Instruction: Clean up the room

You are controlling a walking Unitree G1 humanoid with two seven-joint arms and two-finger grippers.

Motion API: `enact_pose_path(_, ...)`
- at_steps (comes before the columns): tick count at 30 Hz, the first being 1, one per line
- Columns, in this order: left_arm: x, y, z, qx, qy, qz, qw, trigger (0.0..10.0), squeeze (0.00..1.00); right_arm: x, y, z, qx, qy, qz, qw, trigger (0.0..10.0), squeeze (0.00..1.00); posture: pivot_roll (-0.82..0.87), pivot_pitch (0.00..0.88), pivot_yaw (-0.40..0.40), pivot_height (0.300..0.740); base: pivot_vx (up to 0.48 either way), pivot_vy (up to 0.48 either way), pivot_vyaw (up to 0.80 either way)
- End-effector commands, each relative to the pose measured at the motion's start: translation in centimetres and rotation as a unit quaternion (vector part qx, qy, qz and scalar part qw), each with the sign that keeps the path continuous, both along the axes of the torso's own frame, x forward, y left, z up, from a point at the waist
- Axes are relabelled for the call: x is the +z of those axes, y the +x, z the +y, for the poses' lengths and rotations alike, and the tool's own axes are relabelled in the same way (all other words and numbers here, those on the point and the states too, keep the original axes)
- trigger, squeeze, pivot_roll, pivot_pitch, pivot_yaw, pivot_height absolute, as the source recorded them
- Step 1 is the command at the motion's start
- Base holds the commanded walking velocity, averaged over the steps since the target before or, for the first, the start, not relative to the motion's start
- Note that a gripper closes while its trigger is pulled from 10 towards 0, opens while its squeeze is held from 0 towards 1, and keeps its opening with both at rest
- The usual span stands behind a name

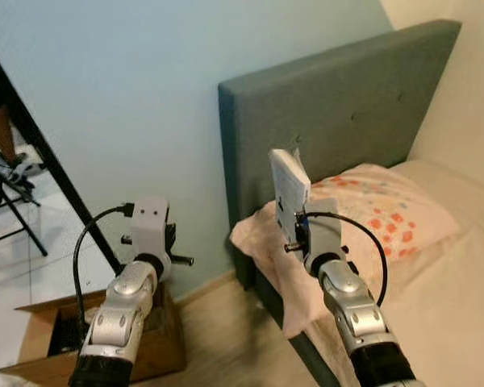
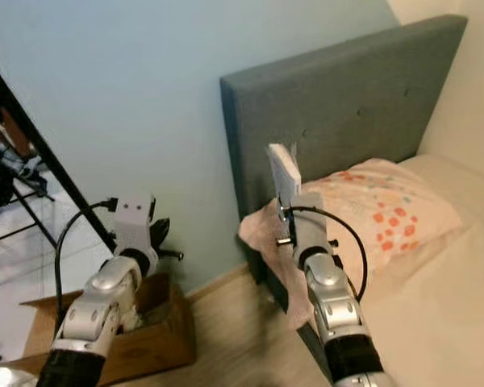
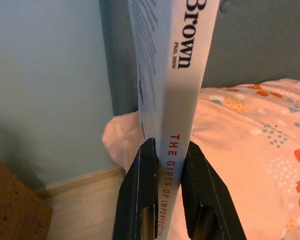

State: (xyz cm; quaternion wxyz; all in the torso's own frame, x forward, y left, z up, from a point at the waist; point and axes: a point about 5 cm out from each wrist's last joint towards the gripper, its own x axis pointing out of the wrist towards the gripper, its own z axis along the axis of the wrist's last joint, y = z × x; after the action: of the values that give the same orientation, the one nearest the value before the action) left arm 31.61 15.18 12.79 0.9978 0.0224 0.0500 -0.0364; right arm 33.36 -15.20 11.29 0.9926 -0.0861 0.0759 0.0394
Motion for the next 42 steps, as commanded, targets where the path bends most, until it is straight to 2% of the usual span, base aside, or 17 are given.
enact_pose_path(1,-0.82,-0.13,0.40,0.006,0.013,0.020,1.000,10.0,0.00,0.38,0.04,0.11,0.001,0.004,-0.011,1.000,10.0,0.00,-0.06,0.054,0.083,0.740,0.000,-0.311,0.00)
enact_pose_path(16,-0.81,-0.18,0.59,0.013,0.006,0.024,1.000,10.0,0.00,0.44,0.14,0.17,0.001,0.006,-0.010,1.000,10.0,0.00,-0.05,0.057,0.079,0.740,0.000,-0.380,0.00)
enact_pose_path(18,-1.07,-0.19,0.64,0.014,-0.024,0.042,0.999,10.0,0.00,0.44,0.12,0.13,0.000,0.006,-0.011,1.000,10.0,0.00,-0.05,0.059,0.080,0.740,0.000,0.000,0.00)
enact_pose_path(20,-1.11,-0.20,0.61,0.008,-0.033,0.046,0.998,10.0,0.00,0.43,0.09,0.09,-0.001,0.006,-0.011,1.000,10.0,0.00,-0.05,0.059,0.081,0.740,0.000,0.480,0.00)
enact_pose_path(25,-1.02,-0.18,0.71,0.010,-0.026,0.041,0.999,10.0,0.00,0.43,0.08,0.09,-0.001,0.007,-0.010,1.000,10.0,0.00,-0.05,0.060,0.082,0.740,0.000,0.480,0.00)
enact_pose_path(30,-1.06,-0.09,1.11,0.026,-0.007,0.040,0.999,10.0,0.00,0.44,0.10,0.15,-0.002,0.009,-0.011,1.000,10.0,0.00,-0.05,0.059,0.083,0.740,0.000,0.000,0.00)
enact_pose_path(37,-0.69,-0.13,0.85,0.013,0.007,0.025,1.000,10.0,0.00,0.52,0.24,0.04,0.000,0.005,-0.010,1.000,10.0,0.00,-0.04,0.057,0.081,0.740,0.000,0.000,0.00)
enact_pose_path(39,-0.63,-0.20,0.69,0.007,0.006,0.021,1.000,10.0,0.00,0.61,0.32,0.00,0.003,0.000,-0.009,1.000,10.0,0.00,-0.04,0.057,0.081,0.740,0.000,0.000,0.00)
enact_pose_path(42,-1.32,-0.66,1.04,-0.011,0.016,0.028,0.999,10.0,0.00,0.77,0.80,-0.59,0.017,-0.086,0.011,0.996,10.0,0.00,-0.04,0.061,0.079,0.740,0.000,0.000,0.00)
